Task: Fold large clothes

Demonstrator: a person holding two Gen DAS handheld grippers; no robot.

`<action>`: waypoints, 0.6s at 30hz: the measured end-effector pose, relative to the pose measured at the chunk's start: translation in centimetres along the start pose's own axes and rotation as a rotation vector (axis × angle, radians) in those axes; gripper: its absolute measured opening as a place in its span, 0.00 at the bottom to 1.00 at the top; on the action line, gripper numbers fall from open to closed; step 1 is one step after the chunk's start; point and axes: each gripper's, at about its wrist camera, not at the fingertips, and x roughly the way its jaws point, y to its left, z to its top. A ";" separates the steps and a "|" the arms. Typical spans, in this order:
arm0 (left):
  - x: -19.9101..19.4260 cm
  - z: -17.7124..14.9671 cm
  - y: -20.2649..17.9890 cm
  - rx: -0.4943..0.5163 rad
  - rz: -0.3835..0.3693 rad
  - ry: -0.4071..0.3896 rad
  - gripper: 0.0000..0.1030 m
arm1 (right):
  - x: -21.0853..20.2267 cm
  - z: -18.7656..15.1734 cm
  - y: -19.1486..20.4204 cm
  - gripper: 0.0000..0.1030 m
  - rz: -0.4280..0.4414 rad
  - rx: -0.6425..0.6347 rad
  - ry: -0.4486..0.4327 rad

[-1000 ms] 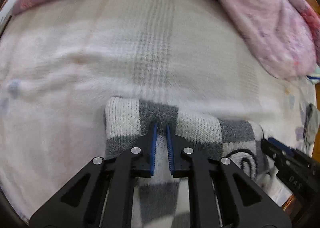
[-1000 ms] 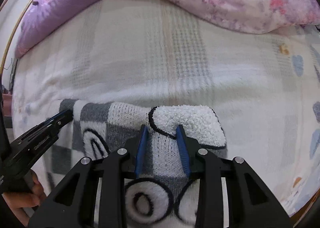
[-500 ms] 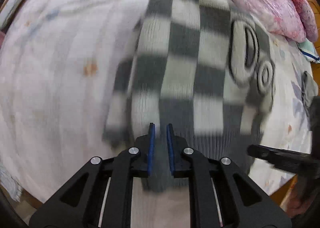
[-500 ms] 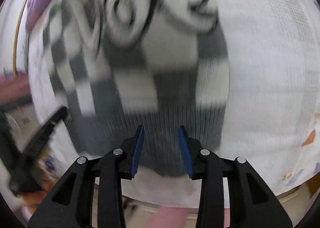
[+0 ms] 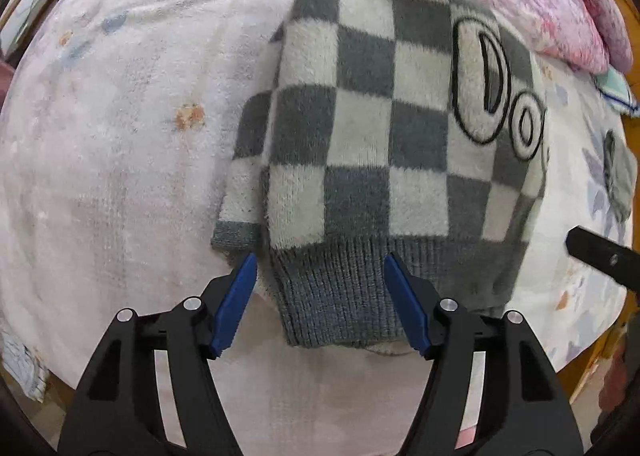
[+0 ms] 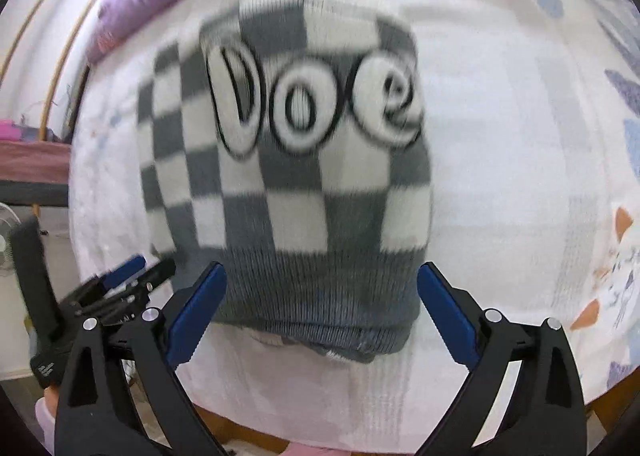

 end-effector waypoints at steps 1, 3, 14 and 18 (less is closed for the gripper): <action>-0.5 0.2 0.3 -0.007 -0.002 -0.004 0.70 | -0.3 0.2 -0.7 0.91 0.004 -0.002 -0.015; -0.8 0.1 0.8 -0.009 0.014 -0.018 0.71 | -0.5 0.7 -1.4 0.91 -0.008 -0.011 -0.035; 1.6 5.3 3.1 0.035 -0.020 -0.030 0.75 | 3.5 3.3 -2.9 0.91 -0.018 -0.037 -0.018; 4.4 8.0 4.1 0.042 -0.080 -0.028 0.81 | 6.4 4.8 -3.5 0.93 -0.013 -0.063 0.016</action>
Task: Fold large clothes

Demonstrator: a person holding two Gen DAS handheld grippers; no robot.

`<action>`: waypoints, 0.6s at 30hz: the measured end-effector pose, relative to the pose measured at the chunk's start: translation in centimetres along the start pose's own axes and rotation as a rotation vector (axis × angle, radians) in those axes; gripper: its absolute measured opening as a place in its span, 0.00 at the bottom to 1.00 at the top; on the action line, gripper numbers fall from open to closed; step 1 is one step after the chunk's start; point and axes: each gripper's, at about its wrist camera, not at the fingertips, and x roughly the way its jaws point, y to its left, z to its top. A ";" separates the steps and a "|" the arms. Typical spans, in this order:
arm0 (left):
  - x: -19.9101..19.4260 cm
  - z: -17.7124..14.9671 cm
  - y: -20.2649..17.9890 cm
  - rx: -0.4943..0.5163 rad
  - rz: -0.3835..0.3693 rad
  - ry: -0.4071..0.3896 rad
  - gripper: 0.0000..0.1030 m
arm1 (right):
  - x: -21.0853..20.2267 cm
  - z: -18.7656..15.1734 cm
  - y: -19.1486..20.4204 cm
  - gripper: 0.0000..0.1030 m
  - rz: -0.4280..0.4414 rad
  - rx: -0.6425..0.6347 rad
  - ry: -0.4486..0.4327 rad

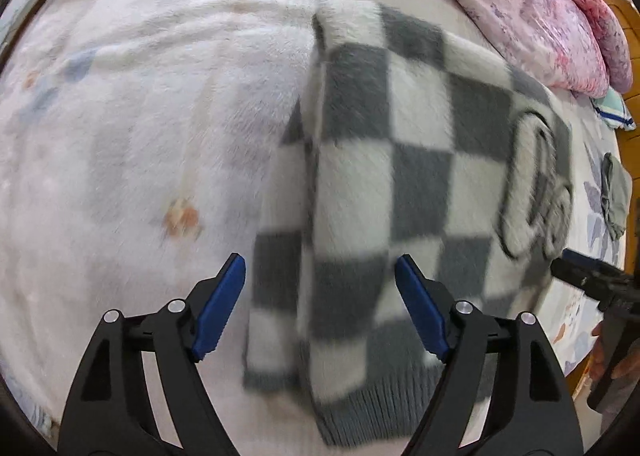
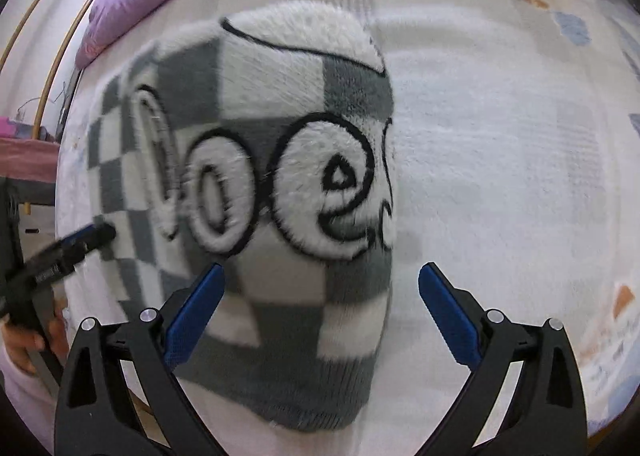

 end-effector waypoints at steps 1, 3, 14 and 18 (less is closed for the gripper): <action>1.0 0.5 0.8 -0.010 -0.052 0.005 0.87 | 0.7 0.3 -0.4 0.93 0.015 -0.005 0.007; 2.3 1.0 2.1 -0.028 -0.170 0.008 0.89 | 2.0 0.7 -1.5 0.93 0.109 -0.018 0.007; 7.9 0.0 7.8 -0.190 -0.674 0.071 0.96 | 6.9 -1.4 -5.7 0.95 0.573 0.151 -0.028; 9.9 -0.7 6.9 -0.259 -0.845 0.230 0.95 | 7.8 -1.5 -2.5 0.95 0.481 0.147 0.007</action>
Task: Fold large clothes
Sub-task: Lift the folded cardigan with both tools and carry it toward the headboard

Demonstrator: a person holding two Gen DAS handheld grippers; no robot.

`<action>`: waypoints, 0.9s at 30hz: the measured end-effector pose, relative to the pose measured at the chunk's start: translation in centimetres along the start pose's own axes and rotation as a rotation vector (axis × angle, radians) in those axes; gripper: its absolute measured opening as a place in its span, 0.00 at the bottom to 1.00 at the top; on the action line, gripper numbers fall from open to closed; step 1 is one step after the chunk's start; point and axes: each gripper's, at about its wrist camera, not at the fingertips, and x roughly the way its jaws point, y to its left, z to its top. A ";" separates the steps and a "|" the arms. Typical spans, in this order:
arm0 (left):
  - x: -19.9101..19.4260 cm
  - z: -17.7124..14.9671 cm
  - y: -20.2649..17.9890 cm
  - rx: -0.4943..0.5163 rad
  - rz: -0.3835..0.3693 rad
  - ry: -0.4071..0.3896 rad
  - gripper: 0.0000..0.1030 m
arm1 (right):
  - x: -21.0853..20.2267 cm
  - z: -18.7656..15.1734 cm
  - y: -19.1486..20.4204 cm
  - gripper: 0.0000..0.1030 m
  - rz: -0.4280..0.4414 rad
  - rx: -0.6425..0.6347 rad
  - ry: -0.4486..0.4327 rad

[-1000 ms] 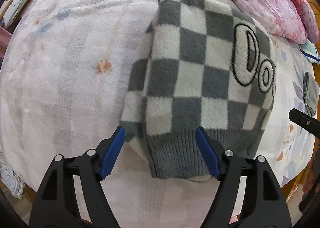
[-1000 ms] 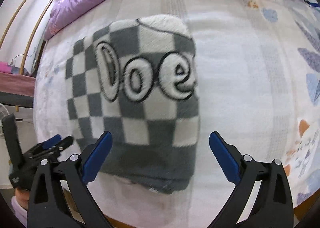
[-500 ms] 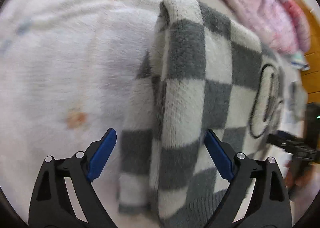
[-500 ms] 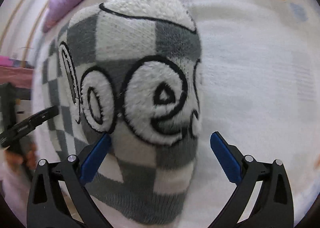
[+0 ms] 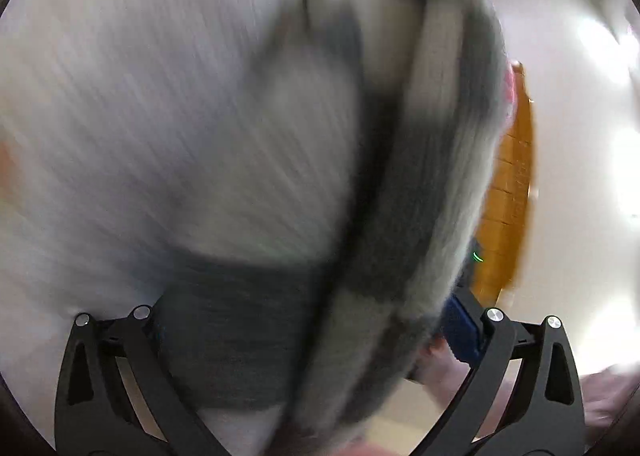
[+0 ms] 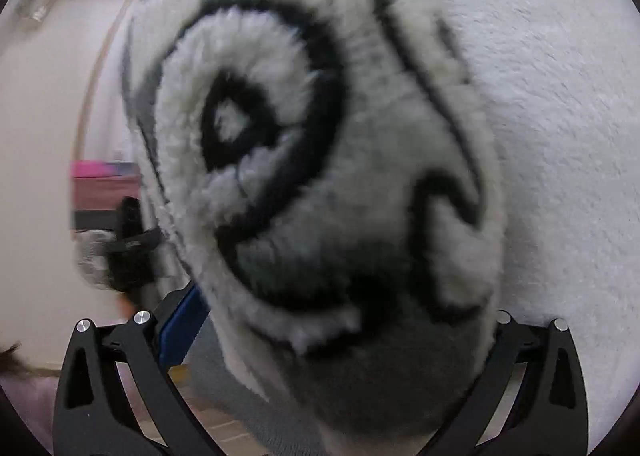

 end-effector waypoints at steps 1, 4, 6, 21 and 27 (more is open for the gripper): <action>0.3 -0.2 -0.6 0.034 0.051 -0.002 0.94 | 0.1 0.1 0.1 0.95 -0.003 0.011 0.009; -0.5 -1.1 -2.1 0.067 0.175 -0.063 0.62 | -0.8 -0.1 1.0 0.81 -0.044 0.023 0.017; -1.5 -2.2 -3.3 0.083 0.198 -0.101 0.54 | -1.8 -0.6 2.6 0.62 -0.086 -0.007 0.006; -4.5 -11.8 -18.6 0.181 0.390 -0.116 0.51 | -14.8 -7.4 11.8 0.54 -0.183 0.009 -0.127; -3.9 -17.3 -26.3 0.251 0.396 -0.121 0.51 | -22.5 -10.3 12.8 0.54 -0.204 0.005 -0.194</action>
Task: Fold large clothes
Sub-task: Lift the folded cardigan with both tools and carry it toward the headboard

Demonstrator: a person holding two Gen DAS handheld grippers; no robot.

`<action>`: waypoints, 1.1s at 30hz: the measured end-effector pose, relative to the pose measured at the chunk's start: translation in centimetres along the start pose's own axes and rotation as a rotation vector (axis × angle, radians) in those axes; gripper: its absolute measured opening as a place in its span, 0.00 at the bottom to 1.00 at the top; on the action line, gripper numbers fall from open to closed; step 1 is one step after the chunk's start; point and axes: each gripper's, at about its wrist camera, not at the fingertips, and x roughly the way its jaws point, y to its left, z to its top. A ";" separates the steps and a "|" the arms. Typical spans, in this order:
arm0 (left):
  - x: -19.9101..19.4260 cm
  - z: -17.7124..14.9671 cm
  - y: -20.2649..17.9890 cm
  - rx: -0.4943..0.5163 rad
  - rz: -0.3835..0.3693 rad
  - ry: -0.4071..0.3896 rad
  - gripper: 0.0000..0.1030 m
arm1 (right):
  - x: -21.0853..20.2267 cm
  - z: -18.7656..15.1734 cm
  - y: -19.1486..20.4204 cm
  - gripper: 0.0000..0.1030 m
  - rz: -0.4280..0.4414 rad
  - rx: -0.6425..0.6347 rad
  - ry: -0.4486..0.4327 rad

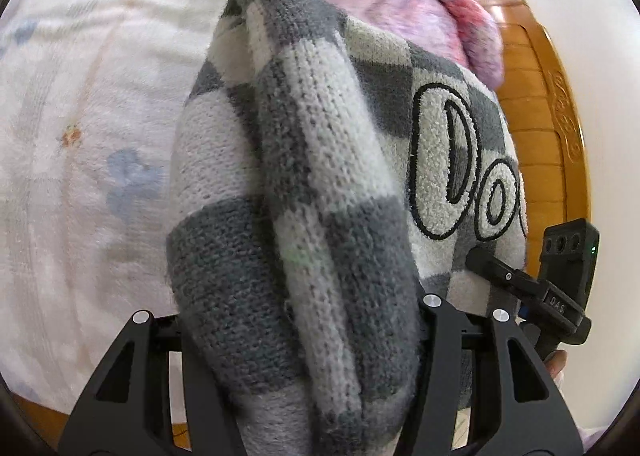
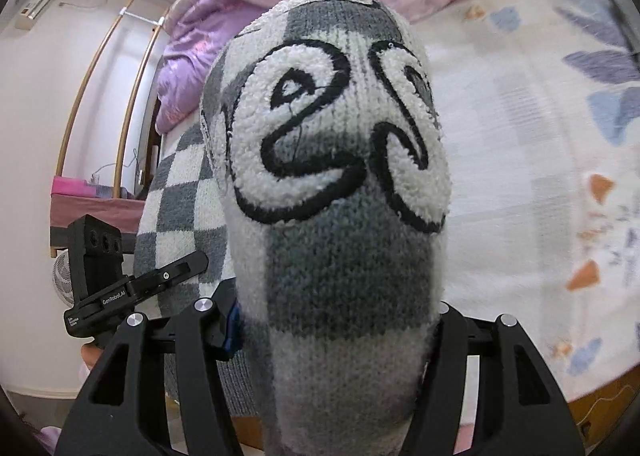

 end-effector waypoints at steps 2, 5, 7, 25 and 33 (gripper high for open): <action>-1.0 -1.2 -2.9 0.027 -0.011 -0.006 0.51 | -2.4 -0.7 0.2 0.54 -0.008 -0.005 -0.031; -1.6 -2.5 -7.1 0.071 -0.026 -0.013 0.51 | -6.1 -1.9 -0.6 0.54 -0.006 -0.006 -0.084; -1.3 -2.9 -9.9 0.102 -0.027 -0.012 0.51 | -8.5 -2.8 -1.6 0.54 -0.008 -0.004 -0.115; 16.1 -6.1 -36.3 0.172 0.035 -0.015 0.51 | -25.4 1.0 -24.2 0.54 0.041 0.008 -0.201; 26.2 -1.5 -46.2 0.179 0.040 0.006 0.51 | -31.6 8.7 -35.3 0.54 -0.002 0.026 -0.201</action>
